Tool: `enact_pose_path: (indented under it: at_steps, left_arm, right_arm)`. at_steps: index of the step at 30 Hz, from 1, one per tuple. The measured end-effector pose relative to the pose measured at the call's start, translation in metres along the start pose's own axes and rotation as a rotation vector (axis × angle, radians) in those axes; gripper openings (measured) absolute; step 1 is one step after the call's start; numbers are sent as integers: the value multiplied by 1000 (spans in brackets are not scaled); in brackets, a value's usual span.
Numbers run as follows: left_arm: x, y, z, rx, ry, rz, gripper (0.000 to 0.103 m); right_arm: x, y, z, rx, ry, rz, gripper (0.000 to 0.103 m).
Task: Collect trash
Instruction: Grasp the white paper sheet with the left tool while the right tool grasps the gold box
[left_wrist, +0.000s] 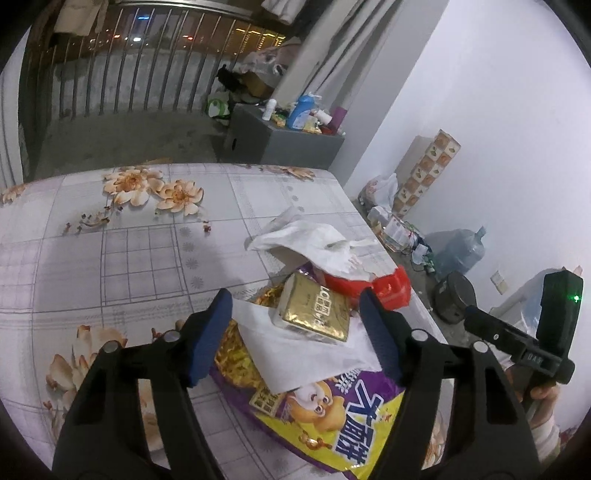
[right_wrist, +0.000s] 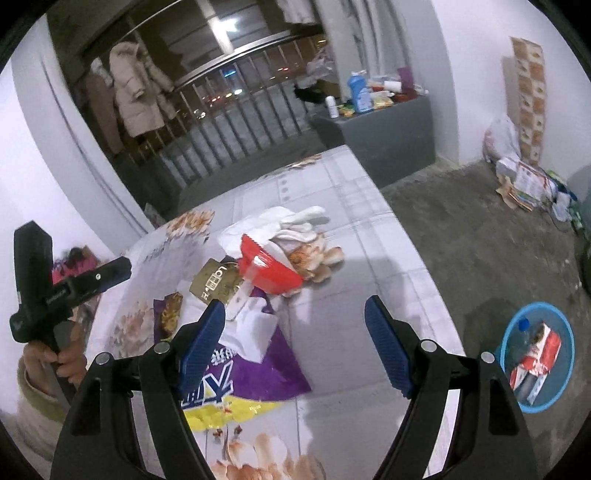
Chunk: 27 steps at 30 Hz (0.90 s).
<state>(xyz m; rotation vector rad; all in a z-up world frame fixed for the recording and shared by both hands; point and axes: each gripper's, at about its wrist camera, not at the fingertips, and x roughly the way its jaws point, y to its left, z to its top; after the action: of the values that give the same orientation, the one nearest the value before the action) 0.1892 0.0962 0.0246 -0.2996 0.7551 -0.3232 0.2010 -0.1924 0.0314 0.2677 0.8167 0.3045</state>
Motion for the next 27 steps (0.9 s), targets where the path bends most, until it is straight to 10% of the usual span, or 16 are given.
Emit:
enact_pose_path:
  at_steps: [13, 27]
  left_arm:
    - [-2, 19, -35, -47, 64, -20, 41]
    - [8, 25, -105, -144, 224, -58, 33]
  right_arm:
    - [29, 17, -9, -33, 82, 84, 75]
    - [60, 32, -63, -45, 276, 23, 13]
